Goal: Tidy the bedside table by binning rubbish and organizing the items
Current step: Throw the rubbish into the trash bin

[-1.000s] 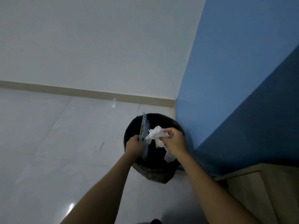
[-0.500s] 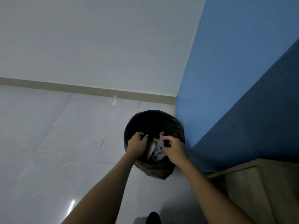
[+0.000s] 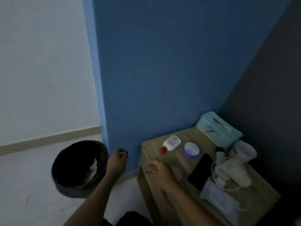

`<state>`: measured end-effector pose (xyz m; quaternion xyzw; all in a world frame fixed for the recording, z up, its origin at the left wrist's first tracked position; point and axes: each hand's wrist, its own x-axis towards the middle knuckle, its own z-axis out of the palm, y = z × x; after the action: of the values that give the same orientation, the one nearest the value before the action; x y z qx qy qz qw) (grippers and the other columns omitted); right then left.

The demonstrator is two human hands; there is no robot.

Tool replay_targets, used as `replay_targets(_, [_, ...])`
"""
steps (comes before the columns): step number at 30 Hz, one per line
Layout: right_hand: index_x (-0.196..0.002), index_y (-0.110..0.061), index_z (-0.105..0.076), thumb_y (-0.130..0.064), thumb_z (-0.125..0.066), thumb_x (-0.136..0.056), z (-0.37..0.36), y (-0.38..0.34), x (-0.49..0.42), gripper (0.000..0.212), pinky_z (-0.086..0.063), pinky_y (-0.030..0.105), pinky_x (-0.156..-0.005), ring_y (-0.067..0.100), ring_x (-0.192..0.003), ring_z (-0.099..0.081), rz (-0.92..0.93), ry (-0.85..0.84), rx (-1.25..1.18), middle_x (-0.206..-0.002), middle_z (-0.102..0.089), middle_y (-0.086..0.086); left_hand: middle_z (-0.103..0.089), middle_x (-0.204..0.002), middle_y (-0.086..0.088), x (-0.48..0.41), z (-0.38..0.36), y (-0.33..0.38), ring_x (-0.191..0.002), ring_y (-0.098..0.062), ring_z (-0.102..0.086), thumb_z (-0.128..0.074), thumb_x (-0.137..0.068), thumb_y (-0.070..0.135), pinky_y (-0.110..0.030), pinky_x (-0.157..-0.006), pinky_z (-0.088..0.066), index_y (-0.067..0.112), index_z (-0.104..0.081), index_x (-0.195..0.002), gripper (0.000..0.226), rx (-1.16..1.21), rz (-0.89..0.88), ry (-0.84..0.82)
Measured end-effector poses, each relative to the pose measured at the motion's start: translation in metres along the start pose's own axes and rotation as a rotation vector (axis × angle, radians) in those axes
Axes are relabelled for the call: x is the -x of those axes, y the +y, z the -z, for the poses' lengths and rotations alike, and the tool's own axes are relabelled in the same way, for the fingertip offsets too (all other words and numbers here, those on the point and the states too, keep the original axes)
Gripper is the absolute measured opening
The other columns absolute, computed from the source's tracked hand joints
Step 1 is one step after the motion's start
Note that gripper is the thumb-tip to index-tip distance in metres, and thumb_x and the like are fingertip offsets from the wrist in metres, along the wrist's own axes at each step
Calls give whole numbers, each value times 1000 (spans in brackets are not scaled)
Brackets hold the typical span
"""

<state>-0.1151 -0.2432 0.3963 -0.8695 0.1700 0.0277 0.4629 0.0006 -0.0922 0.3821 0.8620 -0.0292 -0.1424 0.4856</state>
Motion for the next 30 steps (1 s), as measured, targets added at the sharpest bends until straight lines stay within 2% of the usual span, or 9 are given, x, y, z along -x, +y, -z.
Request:
replay_targets(4, [-101,-11,-68,-4,-62,-78,80,29,39,25,-50,22,-88,24,-104,-64,-35,187,27,-106,-70,8,-59,-122,-18,39,-74,38,-110,-36,-58,-52,-95,23,-36,-87,-44,6,-49,-125,34,-23,-74,-93])
replay_targets(6, [-101,-15,-68,-8,-63,-80,117,57,60,23,-52,34,-90,18,-101,-65,-77,354,85,-104,-71,2,-48,-133,-23,59,-112,49,-115,-40,-53,-55,-94,26,-39,-93,-43,6,-42,-135,47,-60,-94,-150])
replay_targets(9, [-107,-18,-67,-11,-62,-84,154,92,79,24,-51,29,-87,14,-99,-63,-141,474,200,-106,-69,0,-31,-147,-25,75,-151,49,-132,-41,-37,-59,-91,26,-45,-110,-34,0,-30,-143,65,-61,-113,-151])
replay_targets(11, [-104,-17,-68,-13,-60,-84,174,115,87,22,-48,26,-88,17,-99,-63,-144,631,318,-103,-69,0,-19,-156,-21,79,-171,45,-144,-37,-19,-50,-94,30,-46,-118,-19,0,-21,-147,68,-139,-146,-134])
replay_targets(13, [-106,-17,-67,-14,-59,-82,188,136,90,26,-45,33,-96,23,-108,-59,-155,718,451,-110,-66,4,-11,-159,-16,79,-183,41,-147,-34,-4,-38,-98,39,-48,-119,-12,7,-13,-151,67,-220,-158,-125])
replay_targets(16, [-126,-16,-55,-14,-60,-82,199,153,89,44,-40,45,-103,32,-126,-45,-267,694,443,-134,-50,10,2,-160,-17,76,-190,33,-148,-30,10,-31,-97,50,-49,-120,-7,14,-3,-153,72,-267,-150,-144])
replay_targets(21, [-136,-25,-47,-20,-64,-80,208,169,81,58,-35,41,-109,32,-137,-30,-356,559,597,-152,-26,11,11,-161,-5,73,-197,14,-145,-22,22,-25,-85,74,-48,-120,-6,17,6,-152,93,-384,-231,-160])
replay_targets(26, [-105,-7,-64,-7,-64,-77,204,179,78,27,-41,40,-99,38,-121,-47,-291,624,674,-129,-52,18,14,-161,-1,75,-197,18,-144,-21,25,-34,-82,76,-49,-119,-3,16,6,-152,101,-429,-236,-174])
replay_targets(30, [-118,-4,-60,-10,-62,-84,204,180,79,34,-39,40,-104,34,-128,-43,-250,650,583,-139,-49,16,13,-161,-2,75,-194,16,-144,-22,25,-37,-82,75,-49,-118,-2,15,6,-152,102,-442,-250,-199])
